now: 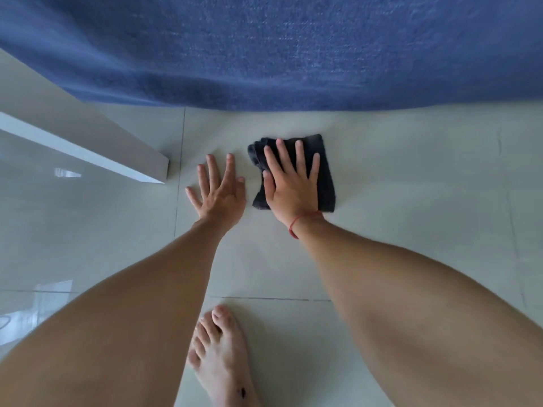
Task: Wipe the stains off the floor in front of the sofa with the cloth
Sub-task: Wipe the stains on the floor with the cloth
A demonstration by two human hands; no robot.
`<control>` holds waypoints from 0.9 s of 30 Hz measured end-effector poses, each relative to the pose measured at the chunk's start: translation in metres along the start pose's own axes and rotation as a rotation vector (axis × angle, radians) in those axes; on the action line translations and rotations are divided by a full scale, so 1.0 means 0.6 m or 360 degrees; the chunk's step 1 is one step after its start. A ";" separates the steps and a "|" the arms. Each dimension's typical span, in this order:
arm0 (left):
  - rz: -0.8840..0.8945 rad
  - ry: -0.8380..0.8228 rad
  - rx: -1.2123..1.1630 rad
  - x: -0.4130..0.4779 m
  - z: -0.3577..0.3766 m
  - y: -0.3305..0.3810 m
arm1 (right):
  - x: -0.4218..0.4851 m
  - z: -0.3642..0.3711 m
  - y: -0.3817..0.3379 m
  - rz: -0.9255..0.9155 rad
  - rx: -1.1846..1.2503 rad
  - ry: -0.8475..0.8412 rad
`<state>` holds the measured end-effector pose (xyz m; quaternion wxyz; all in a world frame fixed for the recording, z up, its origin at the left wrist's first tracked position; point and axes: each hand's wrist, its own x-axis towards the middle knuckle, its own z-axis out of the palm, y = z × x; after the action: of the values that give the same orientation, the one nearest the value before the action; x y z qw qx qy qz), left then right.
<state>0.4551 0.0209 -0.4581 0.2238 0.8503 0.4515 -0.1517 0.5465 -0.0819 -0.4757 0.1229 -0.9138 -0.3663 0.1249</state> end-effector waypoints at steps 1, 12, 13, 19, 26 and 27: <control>0.0034 -0.0019 0.0007 -0.002 -0.006 -0.004 | -0.016 0.001 0.004 -0.0071 0.0003 -0.0023; -0.0187 -0.0053 -0.0032 -0.041 0.000 -0.101 | -0.074 -0.055 0.183 0.0213 -0.0059 0.0052; -0.0174 -0.0055 -0.0040 -0.038 0.002 -0.101 | -0.059 -0.051 0.171 0.0317 -0.0050 0.0129; -0.0158 -0.0085 -0.0080 -0.037 0.000 -0.104 | 0.018 -0.019 0.049 0.0644 0.0043 0.0168; -0.0184 -0.0107 -0.0131 -0.044 -0.001 -0.104 | 0.009 0.028 -0.076 0.0047 -0.0037 0.0056; -0.0187 -0.0114 -0.0133 -0.044 -0.002 -0.103 | -0.005 0.035 -0.085 -0.0046 -0.0038 0.0033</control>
<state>0.3889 0.0334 -0.4601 0.2659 0.8063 0.4983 -0.1760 0.5049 -0.0452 -0.4790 0.1176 -0.9111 -0.3797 0.1092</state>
